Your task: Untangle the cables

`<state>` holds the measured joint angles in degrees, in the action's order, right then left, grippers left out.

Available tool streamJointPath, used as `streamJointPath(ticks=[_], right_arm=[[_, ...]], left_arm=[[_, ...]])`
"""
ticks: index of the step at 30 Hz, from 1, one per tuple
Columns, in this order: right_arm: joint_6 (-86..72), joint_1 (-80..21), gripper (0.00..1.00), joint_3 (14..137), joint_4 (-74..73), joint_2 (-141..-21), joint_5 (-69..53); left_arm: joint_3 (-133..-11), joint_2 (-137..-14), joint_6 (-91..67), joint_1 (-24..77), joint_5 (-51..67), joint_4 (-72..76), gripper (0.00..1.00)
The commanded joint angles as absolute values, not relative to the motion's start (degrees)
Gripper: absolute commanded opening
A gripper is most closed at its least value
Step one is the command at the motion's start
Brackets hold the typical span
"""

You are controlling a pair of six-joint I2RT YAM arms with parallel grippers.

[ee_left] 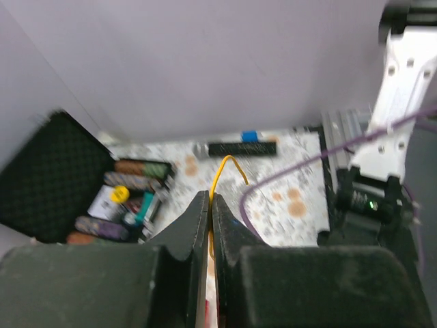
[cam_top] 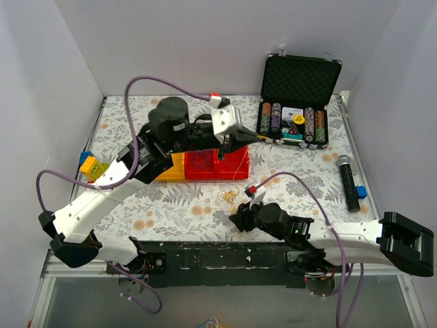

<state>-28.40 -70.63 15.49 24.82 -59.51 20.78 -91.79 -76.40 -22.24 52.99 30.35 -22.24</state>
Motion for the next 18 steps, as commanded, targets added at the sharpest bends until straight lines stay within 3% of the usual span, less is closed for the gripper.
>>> streamJointPath(ticks=[1,9,18], right_arm=[[-31.9,-70.84,0.49,12.31,29.27,-61.34,19.51],[-33.13,-70.84,0.5,10.64,28.04,-63.11,19.6],[-35.94,-70.84,0.45,7.12,25.67,-62.14,20.21]], left_arm=[[-101.32,-74.09,-21.88,53.09,26.55,-19.52,0.0],[-111.79,-74.45,-20.31,53.09,20.14,-15.13,0.01],[-114.43,-73.04,-12.14,53.09,6.96,6.39,0.07]])
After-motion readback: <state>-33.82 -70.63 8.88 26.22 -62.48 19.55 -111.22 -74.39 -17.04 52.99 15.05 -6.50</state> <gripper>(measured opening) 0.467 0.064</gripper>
